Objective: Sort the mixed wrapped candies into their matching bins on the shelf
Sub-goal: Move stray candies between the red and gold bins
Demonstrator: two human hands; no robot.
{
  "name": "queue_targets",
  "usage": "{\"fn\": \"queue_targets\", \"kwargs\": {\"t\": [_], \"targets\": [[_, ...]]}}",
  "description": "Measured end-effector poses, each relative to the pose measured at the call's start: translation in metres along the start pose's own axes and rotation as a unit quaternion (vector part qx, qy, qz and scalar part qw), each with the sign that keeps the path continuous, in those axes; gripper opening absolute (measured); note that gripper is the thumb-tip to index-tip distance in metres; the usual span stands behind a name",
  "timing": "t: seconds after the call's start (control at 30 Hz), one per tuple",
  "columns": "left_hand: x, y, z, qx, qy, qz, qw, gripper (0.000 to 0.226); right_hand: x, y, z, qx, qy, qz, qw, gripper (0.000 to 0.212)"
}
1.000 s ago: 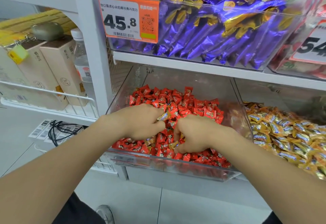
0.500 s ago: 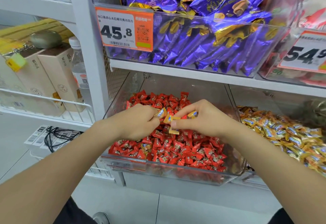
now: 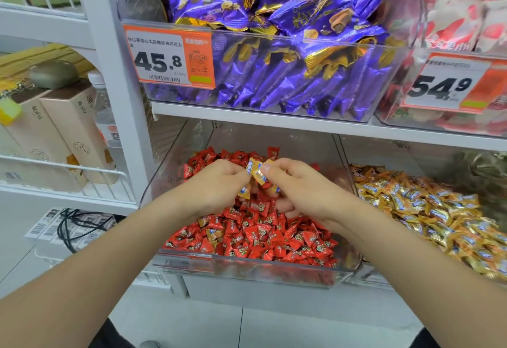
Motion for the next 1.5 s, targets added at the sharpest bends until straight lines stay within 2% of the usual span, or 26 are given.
{"fn": "queue_targets", "kwargs": {"t": [0.13, 0.23, 0.33, 0.47, 0.53, 0.57, 0.63, 0.67, 0.73, 0.93, 0.97, 1.03, 1.07, 1.13, 1.23, 1.3, 1.43, 1.5], "targets": [[-0.011, 0.0, 0.0, 0.005, 0.082, 0.035, 0.996, 0.043, 0.003, -0.006, -0.018, 0.013, 0.09, 0.014, 0.996, 0.024], [-0.034, -0.001, 0.01, 0.007, 0.148, 0.096, 0.984, 0.041, 0.006, -0.023, -0.043, -0.038, 0.06, -0.011, 0.997, 0.022], [-0.059, -0.005, 0.026, -0.004, 0.157, 0.163, 0.974, 0.039, 0.001, -0.047, -0.074, -0.085, 0.056, -0.035, 0.994, 0.024], [-0.099, -0.011, 0.057, -0.031, 0.123, 0.226, 0.966, 0.029, -0.027, -0.074, -0.124, -0.08, 0.175, -0.013, 0.981, 0.017], [-0.122, -0.01, 0.073, -0.05, 0.087, 0.242, 0.965, 0.025, -0.052, -0.085, -0.154, -0.124, 0.212, 0.019, 0.969, 0.014], [-0.134, -0.009, 0.081, -0.057, 0.081, 0.248, 0.964, 0.025, -0.065, -0.089, -0.173, -0.178, 0.183, 0.032, 0.966, 0.017], [-0.157, -0.002, 0.101, -0.071, 0.091, 0.262, 0.958, 0.021, -0.083, -0.098, -0.209, -0.308, 0.017, 0.049, 0.95, 0.025], [-0.168, 0.003, 0.111, -0.076, 0.105, 0.265, 0.956, 0.019, -0.086, -0.101, -0.22, -0.348, -0.062, 0.05, 0.934, 0.028], [-0.183, 0.016, 0.131, -0.082, 0.139, 0.252, 0.954, 0.018, -0.091, -0.104, -0.234, -0.378, -0.133, 0.034, 0.916, 0.028], [-0.192, 0.074, 0.18, -0.067, 0.233, 0.185, 0.952, 0.021, -0.092, -0.106, -0.252, -0.382, -0.194, -0.036, 0.903, 0.031], [-0.185, 0.086, 0.189, -0.038, 0.239, 0.17, 0.955, 0.031, -0.092, -0.103, -0.252, -0.372, -0.194, -0.044, 0.907, 0.032], [-0.168, 0.104, 0.217, 0.077, 0.209, 0.118, 0.968, 0.062, -0.096, -0.101, -0.257, -0.361, -0.191, -0.044, 0.912, 0.031], [-0.163, 0.107, 0.229, 0.134, 0.199, 0.103, 0.965, 0.069, -0.096, -0.102, -0.258, -0.36, -0.2, -0.042, 0.911, 0.031], [-0.166, 0.105, 0.239, 0.193, 0.228, 0.138, 0.944, 0.064, -0.093, -0.107, -0.26, -0.371, -0.204, -0.042, 0.905, 0.029], [-0.188, 0.083, 0.222, 0.136, 0.309, 0.263, 0.904, 0.043, -0.08, -0.118, -0.255, -0.392, -0.169, -0.055, 0.902, 0.023], [-0.194, 0.053, 0.201, 0.08, 0.316, 0.322, 0.889, 0.028, -0.067, -0.119, -0.236, -0.371, -0.151, -0.074, 0.913, 0.022], [-0.167, 0.006, 0.137, -0.007, 0.301, 0.336, 0.892, 0.012, -0.032, -0.114, -0.168, -0.28, -0.176, -0.112, 0.937, 0.027], [-0.131, 0.002, 0.104, 0.003, 0.307, 0.282, 0.909, 0.014, -0.012, -0.11, -0.128, -0.25, -0.224, -0.141, 0.932, 0.026]]}}
Point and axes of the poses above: each hand's wrist, its own y-axis towards the middle knuckle, its own z-axis out of the palm, x = y × z, the point moved 10 cm from there along y, towards the middle knuckle, and after that the axes turned 15 degrees about z, right-handed, at the moved point
